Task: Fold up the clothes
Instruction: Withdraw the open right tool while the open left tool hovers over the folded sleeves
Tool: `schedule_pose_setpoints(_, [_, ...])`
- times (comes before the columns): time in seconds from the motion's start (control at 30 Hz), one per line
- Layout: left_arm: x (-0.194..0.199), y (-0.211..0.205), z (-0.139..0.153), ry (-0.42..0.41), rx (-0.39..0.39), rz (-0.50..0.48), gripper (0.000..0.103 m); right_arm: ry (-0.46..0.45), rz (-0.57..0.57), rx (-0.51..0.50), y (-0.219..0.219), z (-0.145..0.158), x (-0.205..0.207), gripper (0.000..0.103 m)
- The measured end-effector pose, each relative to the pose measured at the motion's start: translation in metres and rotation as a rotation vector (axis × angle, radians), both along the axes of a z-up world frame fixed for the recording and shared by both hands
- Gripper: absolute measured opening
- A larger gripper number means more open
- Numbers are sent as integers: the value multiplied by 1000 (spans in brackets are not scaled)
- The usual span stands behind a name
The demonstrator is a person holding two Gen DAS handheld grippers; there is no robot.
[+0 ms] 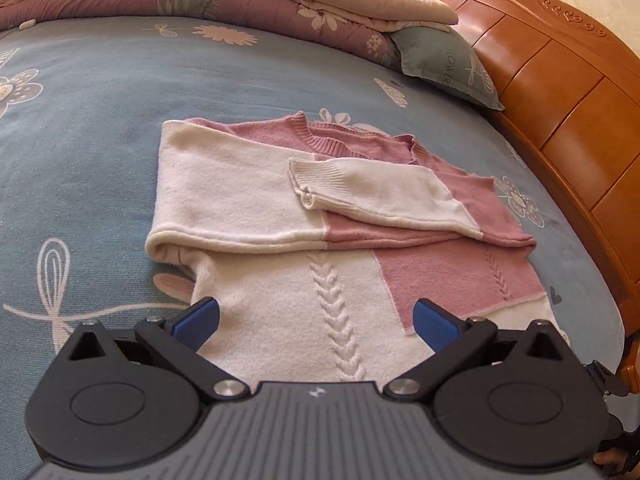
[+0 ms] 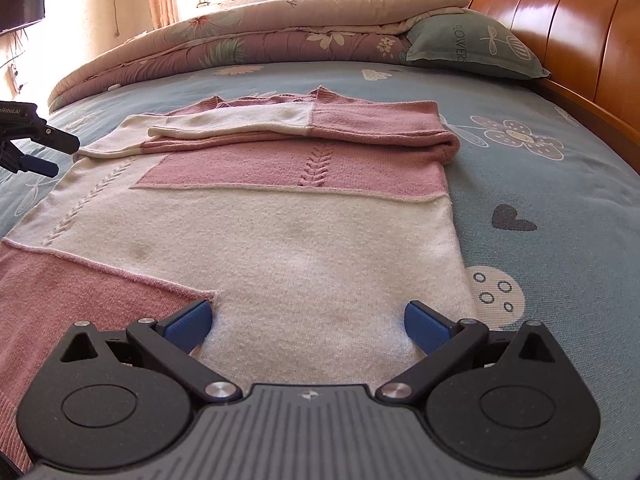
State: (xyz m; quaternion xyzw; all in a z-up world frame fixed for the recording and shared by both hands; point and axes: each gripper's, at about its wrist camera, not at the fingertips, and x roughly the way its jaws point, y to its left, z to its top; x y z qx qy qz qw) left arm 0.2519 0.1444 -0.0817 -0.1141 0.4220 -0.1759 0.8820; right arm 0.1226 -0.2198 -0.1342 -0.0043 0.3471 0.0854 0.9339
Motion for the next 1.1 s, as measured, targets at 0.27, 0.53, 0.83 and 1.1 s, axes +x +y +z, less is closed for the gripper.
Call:
schedule_pose_setpoints(0.27, [12,-13,-26,38,25,45,102,16,-1,-8,0,2,1,103])
schedule_pose_setpoints(0.53, [-55,-40,-9,-13,118,-41,102,25,1,-14,1,3,2,103])
schedule_pose_setpoints(0.83, [-124,-69,-1,-34,204,-123,102,58,-7,-21,4,5,5,103])
schedule_pose_setpoints(1.1, [-152,-72,-25,30,265,-78,102,55,2,-23,2,5,5,103])
